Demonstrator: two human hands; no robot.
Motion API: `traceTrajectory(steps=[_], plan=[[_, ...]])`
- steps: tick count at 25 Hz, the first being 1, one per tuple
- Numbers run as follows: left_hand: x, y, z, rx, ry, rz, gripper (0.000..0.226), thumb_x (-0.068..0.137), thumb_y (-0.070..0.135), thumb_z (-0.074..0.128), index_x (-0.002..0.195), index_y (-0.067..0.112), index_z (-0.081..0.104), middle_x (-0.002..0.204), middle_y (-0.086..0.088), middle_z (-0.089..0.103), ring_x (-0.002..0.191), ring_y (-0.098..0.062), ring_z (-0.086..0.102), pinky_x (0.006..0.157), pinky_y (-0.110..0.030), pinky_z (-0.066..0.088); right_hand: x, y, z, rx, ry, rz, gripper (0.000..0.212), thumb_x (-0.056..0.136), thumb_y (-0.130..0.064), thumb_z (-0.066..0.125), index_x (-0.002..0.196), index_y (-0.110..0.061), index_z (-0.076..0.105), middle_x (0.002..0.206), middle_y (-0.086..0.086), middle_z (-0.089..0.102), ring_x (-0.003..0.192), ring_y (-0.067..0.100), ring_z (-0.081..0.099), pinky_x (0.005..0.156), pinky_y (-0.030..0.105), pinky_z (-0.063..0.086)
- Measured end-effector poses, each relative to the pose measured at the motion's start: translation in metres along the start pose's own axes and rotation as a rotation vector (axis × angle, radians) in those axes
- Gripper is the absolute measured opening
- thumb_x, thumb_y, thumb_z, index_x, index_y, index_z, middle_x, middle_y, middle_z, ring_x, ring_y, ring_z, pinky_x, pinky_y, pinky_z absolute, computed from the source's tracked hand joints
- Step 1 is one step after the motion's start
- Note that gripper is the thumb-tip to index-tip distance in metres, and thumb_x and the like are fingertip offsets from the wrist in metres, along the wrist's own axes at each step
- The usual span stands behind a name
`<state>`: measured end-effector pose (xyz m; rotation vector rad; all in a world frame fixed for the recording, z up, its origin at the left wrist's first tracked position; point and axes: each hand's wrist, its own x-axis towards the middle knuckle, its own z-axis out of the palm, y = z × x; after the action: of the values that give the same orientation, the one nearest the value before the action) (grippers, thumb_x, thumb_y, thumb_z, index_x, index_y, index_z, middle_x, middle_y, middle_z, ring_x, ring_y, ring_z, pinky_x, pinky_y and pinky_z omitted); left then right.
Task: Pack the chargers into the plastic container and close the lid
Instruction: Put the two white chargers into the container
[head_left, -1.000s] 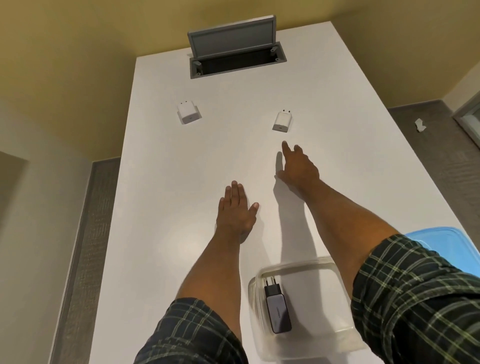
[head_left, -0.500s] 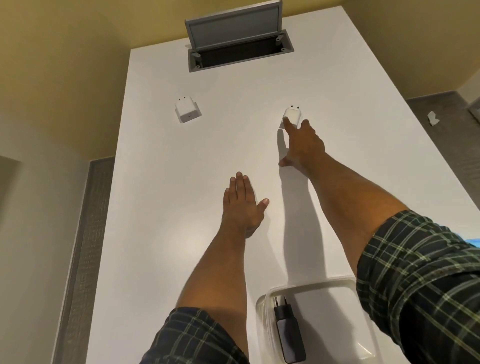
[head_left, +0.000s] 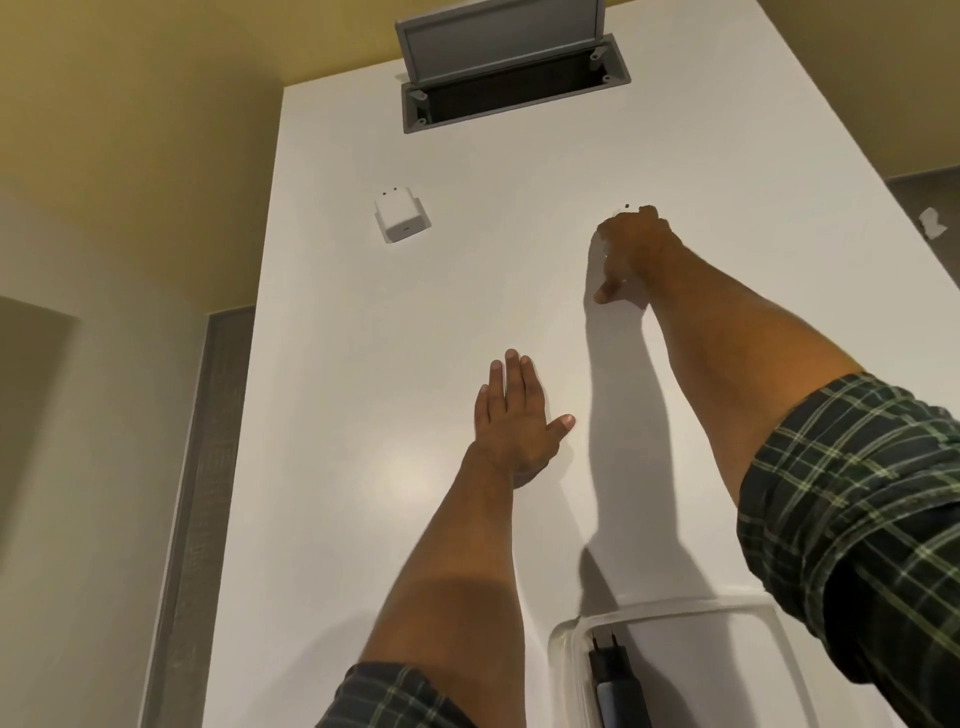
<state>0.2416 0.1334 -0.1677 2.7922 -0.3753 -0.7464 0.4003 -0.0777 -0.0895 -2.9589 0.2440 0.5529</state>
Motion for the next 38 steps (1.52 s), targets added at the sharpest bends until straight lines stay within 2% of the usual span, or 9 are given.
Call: traceTrajectory(steps=[3, 6, 8, 15, 19, 21, 25, 30, 38], plan=[[0.000, 0.000, 0.000, -0.003, -0.014, -0.001, 0.090, 0.101, 0.061, 0.027, 0.158, 0.013, -0.022, 0.163, -0.005, -0.033, 0.152, -0.028, -0.029, 0.123, -0.044, -0.012, -0.005, 0.006, 0.003, 0.120, 0.033, 0.045, 0.058, 0.069, -0.040, 0.087, 0.116, -0.018, 0.063, 0.123, 0.011, 0.056, 0.121, 0.035, 0.045, 0.088, 0.040, 0.048], [0.003, 0.000, 0.002, 0.010, -0.009, -0.002, 0.089, 0.101, 0.061, 0.027, 0.157, 0.013, -0.023, 0.163, -0.004, -0.034, 0.152, -0.028, -0.030, 0.123, -0.045, -0.011, -0.020, 0.012, 0.017, 0.227, 0.175, 0.076, 0.025, 0.089, -0.017, 0.061, 0.113, -0.019, 0.068, 0.124, 0.018, 0.048, 0.115, 0.041, 0.048, 0.089, 0.043, 0.049], [0.004, 0.000, 0.002, 0.005, -0.003, -0.001, 0.089, 0.101, 0.062, 0.027, 0.157, 0.013, -0.022, 0.163, -0.004, -0.033, 0.152, -0.028, -0.029, 0.123, -0.046, -0.010, -0.038, 0.013, 0.025, 0.211, 0.207, 0.059, 0.026, 0.092, -0.010, 0.054, 0.111, -0.018, 0.069, 0.124, 0.019, 0.048, 0.115, 0.043, 0.047, 0.088, 0.043, 0.047], [-0.009, 0.005, -0.002, 0.070, 0.042, -0.001, 0.086, 0.101, 0.062, 0.027, 0.161, 0.017, -0.015, 0.166, -0.004, -0.026, 0.155, -0.028, -0.021, 0.125, -0.046, -0.007, -0.124, 0.017, 0.036, 0.342, 0.256, 0.078, 0.026, 0.088, -0.008, 0.055, 0.108, -0.019, 0.068, 0.121, 0.016, 0.047, 0.116, 0.039, 0.044, 0.076, 0.034, 0.040], [-0.032, 0.004, -0.020, 0.200, -0.003, 0.066, 0.076, 0.106, 0.052, 0.027, 0.162, 0.014, -0.008, 0.169, -0.007, -0.016, 0.157, -0.028, -0.009, 0.127, -0.043, 0.008, -0.178, 0.013, 0.038, 0.381, 0.320, 0.009, 0.023, 0.088, -0.009, 0.054, 0.103, -0.020, 0.069, 0.116, 0.014, 0.053, 0.111, 0.038, 0.048, 0.072, 0.032, 0.039], [-0.046, 0.009, -0.031, 0.144, -0.033, 0.050, 0.070, 0.108, 0.043, 0.030, 0.162, 0.009, 0.002, 0.170, -0.008, -0.006, 0.158, -0.025, 0.001, 0.126, -0.041, 0.016, -0.198, 0.011, 0.038, 0.384, 0.343, -0.005, 0.024, 0.088, -0.007, 0.054, 0.100, -0.021, 0.070, 0.113, 0.012, 0.054, 0.108, 0.036, 0.050, 0.068, 0.031, 0.040], [-0.091, 0.020, -0.028, 0.204, 0.147, 0.038, 0.061, 0.108, 0.034, 0.031, 0.160, 0.007, 0.017, 0.169, -0.009, 0.013, 0.155, -0.024, 0.019, 0.123, -0.040, 0.022, -0.231, 0.013, 0.028, 0.410, 0.408, -0.081, 0.016, 0.091, -0.012, 0.057, 0.099, -0.021, 0.069, 0.113, 0.010, 0.054, 0.102, 0.034, 0.053, 0.067, 0.032, 0.046], [-0.141, 0.029, -0.011, 0.218, 0.235, 0.046, 0.060, 0.108, 0.030, 0.029, 0.162, 0.012, 0.012, 0.170, -0.004, 0.007, 0.157, -0.023, 0.013, 0.124, -0.038, 0.018, -0.269, 0.027, 0.017, 0.470, 0.418, -0.200, 0.015, 0.091, -0.013, 0.060, 0.102, -0.021, 0.067, 0.118, 0.011, 0.054, 0.098, 0.033, 0.058, 0.073, 0.040, 0.055], [-0.214, 0.012, 0.021, 0.136, 0.288, -0.084, 0.058, 0.108, 0.027, 0.025, 0.163, 0.014, 0.012, 0.170, -0.002, 0.007, 0.158, -0.019, 0.010, 0.118, -0.034, 0.029, -0.346, 0.034, 0.030, 0.543, 0.300, -0.261, 0.031, 0.084, -0.031, 0.063, 0.111, -0.036, 0.050, 0.100, 0.001, 0.056, 0.077, 0.022, 0.058, 0.064, 0.030, 0.046]])
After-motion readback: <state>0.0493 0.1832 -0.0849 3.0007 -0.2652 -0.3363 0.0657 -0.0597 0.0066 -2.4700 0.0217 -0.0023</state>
